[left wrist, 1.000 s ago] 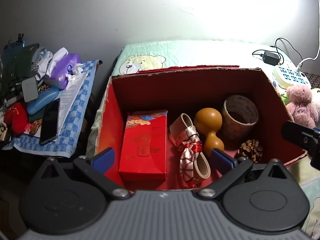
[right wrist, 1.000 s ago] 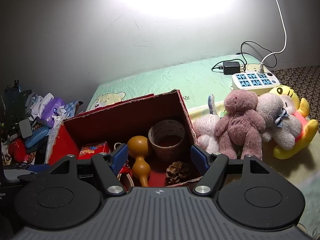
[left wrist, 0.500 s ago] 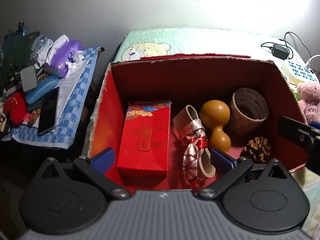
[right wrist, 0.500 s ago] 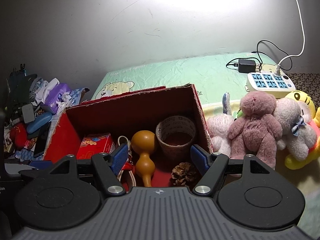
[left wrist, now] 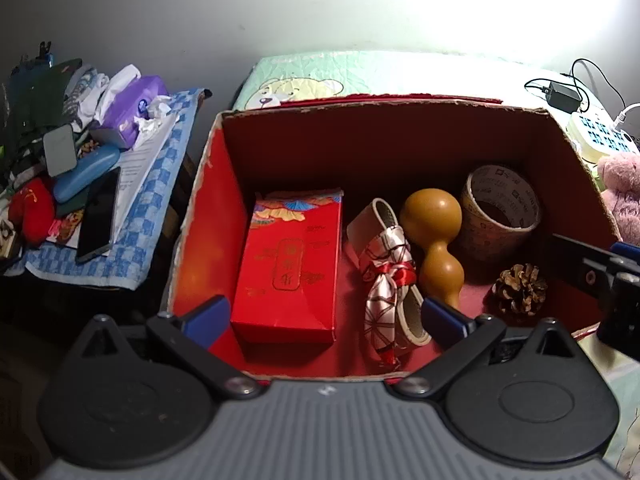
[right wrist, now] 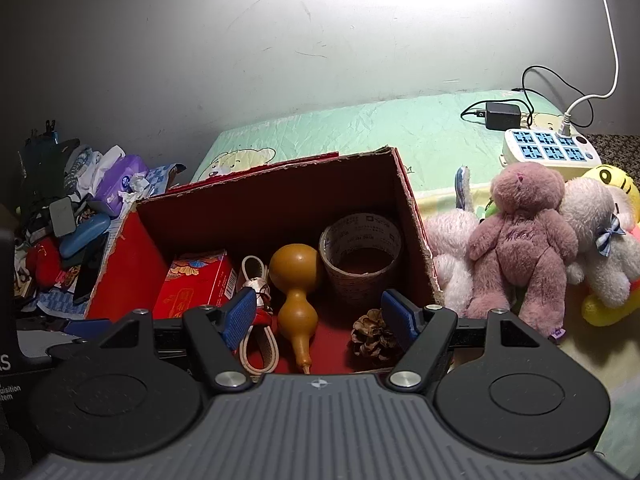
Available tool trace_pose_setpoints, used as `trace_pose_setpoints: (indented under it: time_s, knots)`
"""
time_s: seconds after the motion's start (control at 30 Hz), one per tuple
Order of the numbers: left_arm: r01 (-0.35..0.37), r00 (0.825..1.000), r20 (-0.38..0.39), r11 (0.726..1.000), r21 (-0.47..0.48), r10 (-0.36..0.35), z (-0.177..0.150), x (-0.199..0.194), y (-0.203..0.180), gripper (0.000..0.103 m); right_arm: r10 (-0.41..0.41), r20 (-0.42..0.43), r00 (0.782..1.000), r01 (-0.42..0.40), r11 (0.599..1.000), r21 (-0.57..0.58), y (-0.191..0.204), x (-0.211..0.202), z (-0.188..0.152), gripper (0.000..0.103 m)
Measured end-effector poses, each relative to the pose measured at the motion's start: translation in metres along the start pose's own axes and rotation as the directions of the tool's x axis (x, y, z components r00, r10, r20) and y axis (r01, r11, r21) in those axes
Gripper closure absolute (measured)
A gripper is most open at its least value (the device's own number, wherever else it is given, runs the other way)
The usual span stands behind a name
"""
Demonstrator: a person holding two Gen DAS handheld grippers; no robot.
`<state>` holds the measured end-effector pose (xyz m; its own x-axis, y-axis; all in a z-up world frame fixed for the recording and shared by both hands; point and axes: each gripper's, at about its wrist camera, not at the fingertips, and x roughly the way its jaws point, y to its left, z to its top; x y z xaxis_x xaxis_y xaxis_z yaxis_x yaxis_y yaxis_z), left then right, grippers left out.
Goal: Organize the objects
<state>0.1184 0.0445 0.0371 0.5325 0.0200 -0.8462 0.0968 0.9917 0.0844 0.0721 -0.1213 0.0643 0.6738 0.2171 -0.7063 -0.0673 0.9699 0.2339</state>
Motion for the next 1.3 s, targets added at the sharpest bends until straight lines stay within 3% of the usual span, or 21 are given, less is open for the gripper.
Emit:
trace_pose_setpoints:
  time_s: [0.57, 1.3]
  knots:
    - [0.003, 1.000, 0.017, 1.000, -0.006, -0.003, -0.009, 0.004, 0.002, 0.002, 0.016, -0.032, 0.999, -0.015, 1.000, 0.026, -0.005, 0.004, -0.006, 0.031]
    - [0.043, 0.999, -0.032, 0.999, -0.004, -0.043, -0.005, 0.009, 0.007, 0.002, 0.024, -0.064, 0.998, -0.021, 0.999, 0.043, -0.009, 0.015, -0.007, 0.031]
